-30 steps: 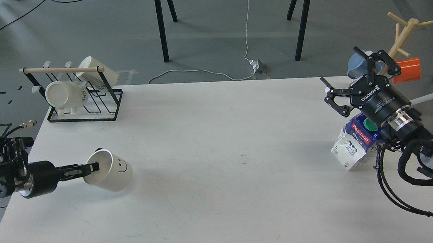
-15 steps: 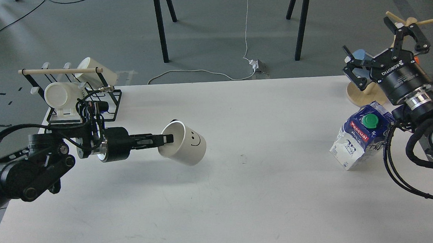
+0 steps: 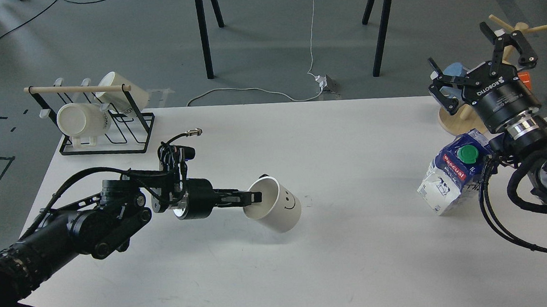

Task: Place cup and milk with both arms
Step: 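Lift the mug with the left gripper and turn it upright, then set the mug upright on the table and release it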

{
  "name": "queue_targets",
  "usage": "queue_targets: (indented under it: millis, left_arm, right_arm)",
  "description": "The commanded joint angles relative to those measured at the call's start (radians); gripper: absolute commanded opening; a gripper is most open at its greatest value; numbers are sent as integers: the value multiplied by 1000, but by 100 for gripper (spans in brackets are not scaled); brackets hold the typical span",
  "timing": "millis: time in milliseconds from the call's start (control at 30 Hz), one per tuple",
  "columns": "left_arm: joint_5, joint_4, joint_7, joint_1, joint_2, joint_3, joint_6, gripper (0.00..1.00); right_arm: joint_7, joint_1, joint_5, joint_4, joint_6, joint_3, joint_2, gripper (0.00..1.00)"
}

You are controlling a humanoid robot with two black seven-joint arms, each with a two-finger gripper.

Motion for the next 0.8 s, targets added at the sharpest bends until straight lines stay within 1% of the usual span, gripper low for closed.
queue_targets:
  millis: [0, 333, 567, 633, 667, 733, 767]
  left_arm:
    - [0, 1, 0, 6, -13, 0, 0, 11]
    - [-4, 1, 0, 10, -20, -1, 0, 20]
    - [-4, -7, 0, 10, -17, -1, 0, 23]
    - [-6, -11, 0, 9, -14, -3, 0, 29]
    - [-9, -13, 0, 9, -13, -6, 0, 34]
    - [-23, -13, 0, 12, -7, -17, 0, 51]
    - [-38, -13, 0, 12, -6, -21, 0, 61]
  right_arm:
    - [0, 0, 0, 0, 0, -4, 0, 98]
    - [0, -15, -2, 0, 0, -8, 0, 98]
    - [0, -24, -2, 0, 0, -8, 0, 98]
    - [0, -23, -2, 2, 0, -7, 0, 98]
    - [0, -23, 0, 3, 0, -7, 0, 98]
    - [-1, -20, 1, 11, 0, -5, 2, 98]
    - [-3, -18, 6, 15, 0, -1, 5, 98]
